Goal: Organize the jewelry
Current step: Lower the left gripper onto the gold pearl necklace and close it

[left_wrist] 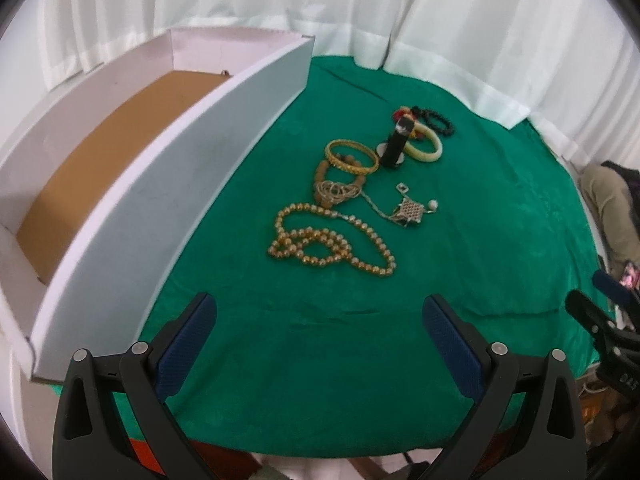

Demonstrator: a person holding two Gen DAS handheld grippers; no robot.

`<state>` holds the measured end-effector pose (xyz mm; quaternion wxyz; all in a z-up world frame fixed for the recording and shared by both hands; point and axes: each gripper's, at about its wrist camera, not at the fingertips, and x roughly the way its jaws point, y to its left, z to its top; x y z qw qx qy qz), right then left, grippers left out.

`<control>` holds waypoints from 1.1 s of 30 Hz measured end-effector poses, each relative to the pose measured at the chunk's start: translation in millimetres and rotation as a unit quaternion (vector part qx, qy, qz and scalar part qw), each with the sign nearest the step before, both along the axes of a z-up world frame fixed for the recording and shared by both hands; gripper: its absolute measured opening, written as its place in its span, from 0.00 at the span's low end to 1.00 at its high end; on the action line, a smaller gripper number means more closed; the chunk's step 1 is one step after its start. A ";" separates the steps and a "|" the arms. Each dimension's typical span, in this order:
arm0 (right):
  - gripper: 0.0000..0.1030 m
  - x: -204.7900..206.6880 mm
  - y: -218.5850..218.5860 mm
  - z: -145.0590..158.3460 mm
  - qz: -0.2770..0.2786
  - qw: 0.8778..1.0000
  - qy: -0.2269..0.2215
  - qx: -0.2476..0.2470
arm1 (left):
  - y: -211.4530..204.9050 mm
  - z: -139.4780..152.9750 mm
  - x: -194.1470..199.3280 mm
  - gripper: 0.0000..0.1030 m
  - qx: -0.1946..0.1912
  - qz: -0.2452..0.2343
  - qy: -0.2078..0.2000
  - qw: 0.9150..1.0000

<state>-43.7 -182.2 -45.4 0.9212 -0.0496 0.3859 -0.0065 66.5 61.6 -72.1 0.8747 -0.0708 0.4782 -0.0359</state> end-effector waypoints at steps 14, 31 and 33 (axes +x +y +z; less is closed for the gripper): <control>0.86 2.0 0.5 -8.0 0.007 1.000 0.011 0.002 | -6.1 -50.9 72.3 0.98 0.047 -0.014 0.031 0.998; 0.86 3.6 -0.5 -11.4 0.005 1.000 0.013 0.005 | -5.3 -49.3 62.3 0.30 0.051 -0.032 0.021 0.998; 0.86 4.5 -1.2 -11.7 0.005 1.000 0.013 0.008 | -0.4 -41.9 55.4 0.13 0.043 -0.029 0.015 0.999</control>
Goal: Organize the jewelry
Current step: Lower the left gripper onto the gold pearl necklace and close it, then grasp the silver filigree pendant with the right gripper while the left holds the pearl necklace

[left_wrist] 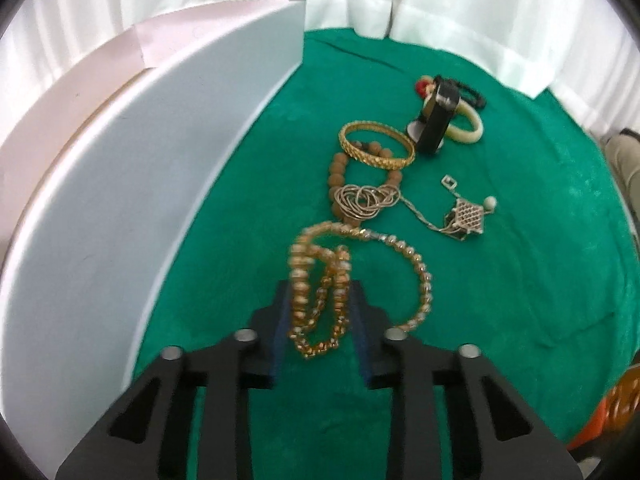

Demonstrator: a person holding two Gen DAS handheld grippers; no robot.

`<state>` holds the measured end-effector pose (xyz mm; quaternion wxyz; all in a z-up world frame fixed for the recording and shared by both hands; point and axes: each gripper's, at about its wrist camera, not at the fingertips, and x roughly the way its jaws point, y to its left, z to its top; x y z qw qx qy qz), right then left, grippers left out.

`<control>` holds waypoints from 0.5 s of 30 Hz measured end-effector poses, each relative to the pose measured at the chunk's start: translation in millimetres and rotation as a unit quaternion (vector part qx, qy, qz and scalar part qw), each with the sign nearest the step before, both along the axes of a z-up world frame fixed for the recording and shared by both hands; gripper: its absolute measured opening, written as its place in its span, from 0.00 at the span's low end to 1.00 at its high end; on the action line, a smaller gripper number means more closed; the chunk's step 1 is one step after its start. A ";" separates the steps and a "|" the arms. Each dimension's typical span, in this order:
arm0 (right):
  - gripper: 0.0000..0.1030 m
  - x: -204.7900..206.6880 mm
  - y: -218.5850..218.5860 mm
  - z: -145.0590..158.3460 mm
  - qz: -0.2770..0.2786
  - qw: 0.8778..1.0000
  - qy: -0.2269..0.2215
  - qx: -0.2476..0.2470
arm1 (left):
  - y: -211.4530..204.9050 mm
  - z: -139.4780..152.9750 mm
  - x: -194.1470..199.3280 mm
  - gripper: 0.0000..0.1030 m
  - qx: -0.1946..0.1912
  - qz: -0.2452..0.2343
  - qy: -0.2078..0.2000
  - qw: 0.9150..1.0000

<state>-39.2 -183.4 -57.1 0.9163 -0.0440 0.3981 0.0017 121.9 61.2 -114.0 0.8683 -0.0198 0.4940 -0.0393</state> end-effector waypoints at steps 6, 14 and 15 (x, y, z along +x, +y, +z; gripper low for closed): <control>0.86 10.2 -6.6 -3.1 0.002 1.000 0.012 0.019 | 19.2 10.1 -16.1 0.05 -0.042 0.013 -0.002 0.999; 0.86 46.4 5.6 -10.5 0.072 0.997 0.025 0.032 | 36.4 40.4 -42.7 0.05 -0.089 0.021 -0.029 0.995; 0.86 54.2 12.0 -11.9 0.100 0.994 0.024 0.036 | 37.2 43.9 -45.6 0.05 -0.089 0.021 -0.032 0.995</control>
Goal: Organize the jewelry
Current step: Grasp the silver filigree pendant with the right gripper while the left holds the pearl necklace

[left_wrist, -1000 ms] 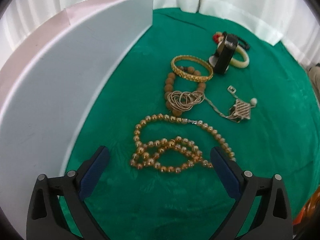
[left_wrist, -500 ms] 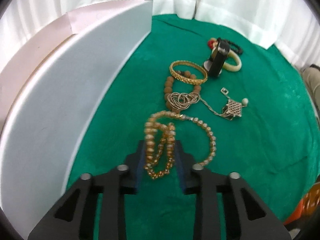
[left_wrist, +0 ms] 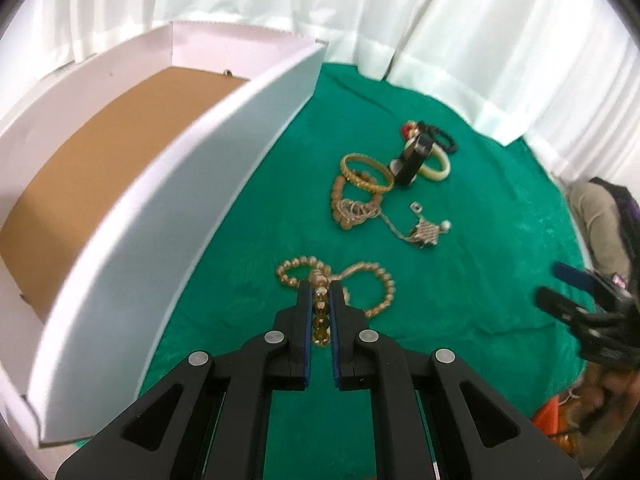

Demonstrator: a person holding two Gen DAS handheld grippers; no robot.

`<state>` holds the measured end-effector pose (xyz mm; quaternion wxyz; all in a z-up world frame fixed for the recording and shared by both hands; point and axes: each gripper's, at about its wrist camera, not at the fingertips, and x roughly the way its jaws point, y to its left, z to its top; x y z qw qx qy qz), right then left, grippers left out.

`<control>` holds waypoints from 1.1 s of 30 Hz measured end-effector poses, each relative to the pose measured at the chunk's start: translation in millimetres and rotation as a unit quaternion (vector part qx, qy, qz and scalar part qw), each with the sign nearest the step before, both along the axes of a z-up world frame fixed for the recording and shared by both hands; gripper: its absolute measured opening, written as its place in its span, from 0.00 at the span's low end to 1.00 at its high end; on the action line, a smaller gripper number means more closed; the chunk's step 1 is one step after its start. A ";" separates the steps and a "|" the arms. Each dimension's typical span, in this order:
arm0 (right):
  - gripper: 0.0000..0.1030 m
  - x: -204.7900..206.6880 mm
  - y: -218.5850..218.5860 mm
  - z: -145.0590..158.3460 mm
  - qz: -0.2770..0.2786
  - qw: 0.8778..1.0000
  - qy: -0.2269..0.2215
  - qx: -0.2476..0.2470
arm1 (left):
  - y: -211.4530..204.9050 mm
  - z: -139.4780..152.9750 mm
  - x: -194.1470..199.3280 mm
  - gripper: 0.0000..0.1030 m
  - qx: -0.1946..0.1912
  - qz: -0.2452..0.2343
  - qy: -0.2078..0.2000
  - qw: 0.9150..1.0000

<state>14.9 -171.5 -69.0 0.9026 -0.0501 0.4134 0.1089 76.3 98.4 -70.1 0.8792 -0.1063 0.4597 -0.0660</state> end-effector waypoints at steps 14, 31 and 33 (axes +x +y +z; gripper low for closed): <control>0.72 102.4 61.6 -56.3 0.155 0.986 0.054 -0.036 | 6.5 -5.0 -15.2 0.05 0.010 0.010 0.007 1.000; 0.01 87.4 44.5 1.2 0.131 0.991 0.034 0.010 | 3.3 52.4 -33.0 0.05 -0.012 -0.003 -0.044 0.999; 0.01 85.9 39.9 9.5 0.130 0.991 0.036 0.018 | 2.2 60.7 -35.7 0.05 -0.010 -0.006 -0.053 0.999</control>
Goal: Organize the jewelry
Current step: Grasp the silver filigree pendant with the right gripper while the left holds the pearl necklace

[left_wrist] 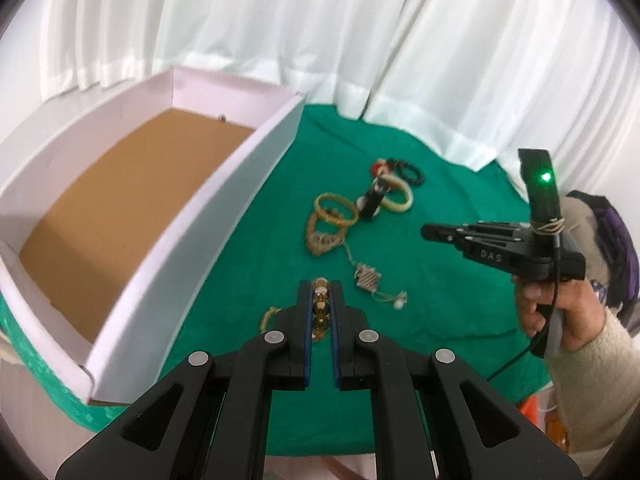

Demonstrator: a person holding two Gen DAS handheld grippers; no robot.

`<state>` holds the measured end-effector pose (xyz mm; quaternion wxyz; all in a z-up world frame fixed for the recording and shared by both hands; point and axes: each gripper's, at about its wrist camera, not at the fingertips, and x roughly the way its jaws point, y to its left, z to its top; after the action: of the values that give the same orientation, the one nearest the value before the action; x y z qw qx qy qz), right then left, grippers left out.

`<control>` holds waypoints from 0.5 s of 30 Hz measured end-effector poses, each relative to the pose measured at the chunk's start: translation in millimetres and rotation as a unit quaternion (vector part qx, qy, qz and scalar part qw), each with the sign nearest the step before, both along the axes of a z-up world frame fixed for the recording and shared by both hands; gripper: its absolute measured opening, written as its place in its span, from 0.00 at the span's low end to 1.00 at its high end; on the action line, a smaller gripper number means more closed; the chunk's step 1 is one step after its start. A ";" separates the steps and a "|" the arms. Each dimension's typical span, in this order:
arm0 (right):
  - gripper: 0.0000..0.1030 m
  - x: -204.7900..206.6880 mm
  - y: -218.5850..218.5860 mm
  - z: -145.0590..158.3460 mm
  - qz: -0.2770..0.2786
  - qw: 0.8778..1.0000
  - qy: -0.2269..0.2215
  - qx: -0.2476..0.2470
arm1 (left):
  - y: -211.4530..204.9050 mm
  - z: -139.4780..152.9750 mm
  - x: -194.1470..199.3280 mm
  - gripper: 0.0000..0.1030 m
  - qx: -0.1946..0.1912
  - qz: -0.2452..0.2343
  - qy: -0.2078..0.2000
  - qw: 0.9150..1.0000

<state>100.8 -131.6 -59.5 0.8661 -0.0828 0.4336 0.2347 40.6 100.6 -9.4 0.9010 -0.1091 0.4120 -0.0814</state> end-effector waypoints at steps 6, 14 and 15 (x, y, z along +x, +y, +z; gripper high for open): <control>0.59 1.0 4.5 -23.4 -0.011 1.000 0.016 0.000 | 0.9 0.7 -4.2 0.05 0.000 0.006 0.003 1.000; 0.59 1.9 49.5 -77.0 0.038 0.998 0.019 -0.039 | 4.7 -14.1 -3.0 0.05 -0.003 0.012 0.026 1.000; 0.57 4.7 53.3 -83.4 0.039 0.998 0.022 -0.051 | 5.7 -15.4 -2.2 0.05 -0.006 0.014 0.030 0.999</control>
<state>105.5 -78.3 -142.9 0.8411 -0.1382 0.4604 0.2480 38.4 106.3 -24.8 0.8888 -0.1223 0.4365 -0.0676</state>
